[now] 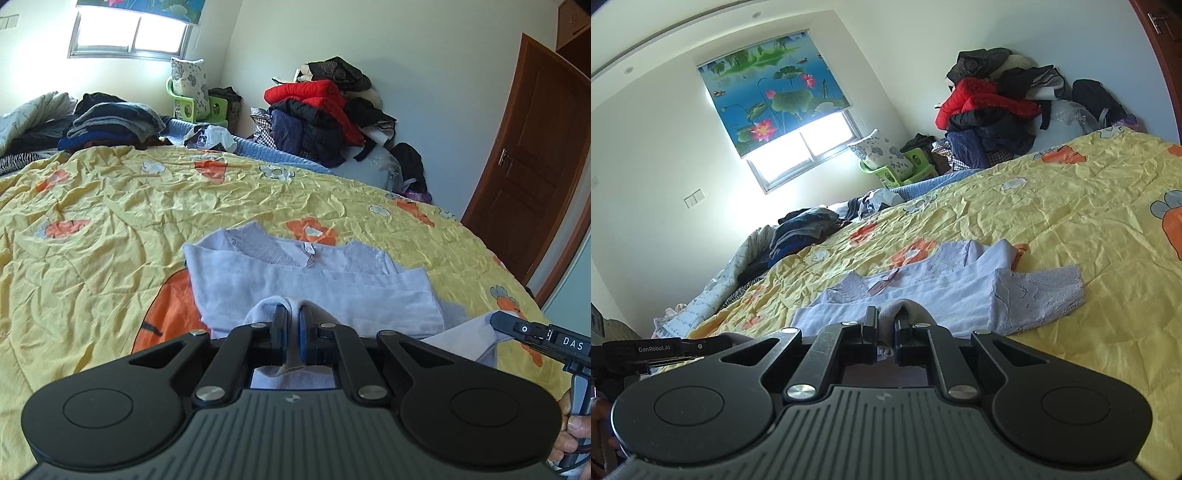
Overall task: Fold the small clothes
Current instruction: 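Lift the hem with both tools and fold it toward the collar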
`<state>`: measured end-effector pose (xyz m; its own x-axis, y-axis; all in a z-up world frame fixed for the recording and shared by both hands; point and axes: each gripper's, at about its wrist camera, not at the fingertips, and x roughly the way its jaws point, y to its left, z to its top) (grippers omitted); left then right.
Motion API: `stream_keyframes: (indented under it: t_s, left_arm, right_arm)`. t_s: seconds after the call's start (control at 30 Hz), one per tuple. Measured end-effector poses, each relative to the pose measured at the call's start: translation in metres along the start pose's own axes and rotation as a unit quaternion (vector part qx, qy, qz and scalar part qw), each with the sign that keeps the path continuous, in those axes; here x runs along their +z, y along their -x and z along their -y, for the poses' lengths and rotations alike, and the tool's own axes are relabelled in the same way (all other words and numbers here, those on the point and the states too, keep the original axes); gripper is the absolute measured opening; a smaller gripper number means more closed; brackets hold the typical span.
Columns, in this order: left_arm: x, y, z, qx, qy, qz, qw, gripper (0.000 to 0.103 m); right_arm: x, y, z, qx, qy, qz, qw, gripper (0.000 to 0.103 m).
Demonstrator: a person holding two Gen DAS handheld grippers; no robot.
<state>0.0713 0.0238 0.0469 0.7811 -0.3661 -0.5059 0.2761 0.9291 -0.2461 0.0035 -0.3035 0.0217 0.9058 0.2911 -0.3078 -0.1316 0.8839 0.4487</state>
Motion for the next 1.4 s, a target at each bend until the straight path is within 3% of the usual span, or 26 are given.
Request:
stream_keyframes:
  t_s: [0.5,0.77,1.4]
  left_arm:
    - [0.025,-0.029,-0.013,0.009,0.026,0.007,0.9996,0.006]
    - [0.048,-0.052,-0.016,0.019,0.017,0.012,0.9996,0.006]
    - [0.077,-0.144,-0.029,0.057,0.012,-0.037,0.9976,0.006]
  right_arm:
    - [0.021,-0.04,0.018,0.0,-0.027,0.0,1.0,0.013]
    - [0.04,-0.072,0.019,-0.009,-0.024,0.005,1.0,0.013]
    - [0.062,-0.16,0.052,-0.047,-0.041,-0.025,0.998,0.013]
